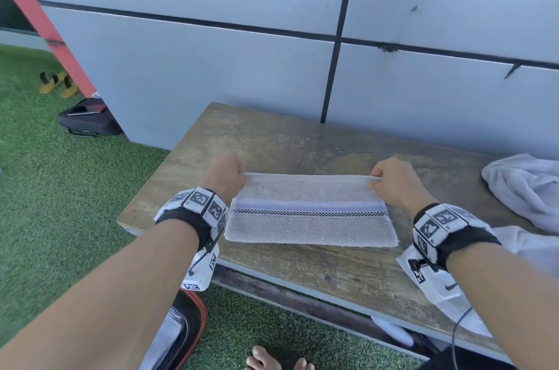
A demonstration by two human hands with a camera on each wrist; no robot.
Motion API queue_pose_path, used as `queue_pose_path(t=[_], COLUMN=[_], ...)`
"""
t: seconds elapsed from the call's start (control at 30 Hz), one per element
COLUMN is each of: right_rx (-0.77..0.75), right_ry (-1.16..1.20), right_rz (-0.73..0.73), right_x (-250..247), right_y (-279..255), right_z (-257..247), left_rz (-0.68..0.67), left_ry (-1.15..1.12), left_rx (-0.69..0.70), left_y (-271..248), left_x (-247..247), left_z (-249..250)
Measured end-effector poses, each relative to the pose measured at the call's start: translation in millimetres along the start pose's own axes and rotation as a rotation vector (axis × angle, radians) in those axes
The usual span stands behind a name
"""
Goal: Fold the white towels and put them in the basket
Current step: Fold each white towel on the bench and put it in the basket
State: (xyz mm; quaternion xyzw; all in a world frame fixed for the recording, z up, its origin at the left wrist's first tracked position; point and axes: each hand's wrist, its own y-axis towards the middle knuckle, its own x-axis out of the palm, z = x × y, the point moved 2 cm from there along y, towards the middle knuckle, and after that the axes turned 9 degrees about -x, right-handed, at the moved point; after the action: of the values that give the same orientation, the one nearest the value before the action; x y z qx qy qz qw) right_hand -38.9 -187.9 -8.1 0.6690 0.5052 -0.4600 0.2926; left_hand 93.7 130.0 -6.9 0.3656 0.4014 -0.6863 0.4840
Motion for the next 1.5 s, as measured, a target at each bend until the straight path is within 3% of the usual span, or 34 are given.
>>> queue_pose_path(t=[0.23,0.6,0.77,0.93,1.03,1.13,1.23,1.3,1.37,1.5], right_rx=[-0.004,-0.012,-0.15,-0.283,-0.331,-0.33,-0.271,-0.177,-0.068,0.058], right_ry=[-0.043,-0.067,-0.002,0.082,0.124,0.133,0.0,0.012,0.08,0.077], right_rz=[0.011,-0.107,0.119,0.401,0.545,0.418,0.012,-0.125,-0.043,0.064], right_x=[9,-5,-46,-94,-101,-77,-32,-8,7,22], right_y=[1,-11,-10,-20,-41,-66,-85,-97,-106,-110], right_z=[9,0,-14,-28,-23,-4,21,30,31,23], left_rz=[0.005,-0.034,0.068,0.338,0.418,0.361,0.095,-0.053,-0.043,0.147], left_ry=[0.017,0.137,0.064,-0.102,-0.254,-0.256,-0.179,-0.092,-0.113,-0.14], left_rx=[0.006,0.028,0.129,0.295,0.35,0.346,0.222,0.153,0.078,-0.054], left_y=[4,-7,-19,-30,-45,-65,-87,-97,-102,-102], left_x=[8,-2,-43,-83,-84,-59,-14,15,36,45], left_z=[-3,3,25,39,30,7,-20,-35,-46,-38])
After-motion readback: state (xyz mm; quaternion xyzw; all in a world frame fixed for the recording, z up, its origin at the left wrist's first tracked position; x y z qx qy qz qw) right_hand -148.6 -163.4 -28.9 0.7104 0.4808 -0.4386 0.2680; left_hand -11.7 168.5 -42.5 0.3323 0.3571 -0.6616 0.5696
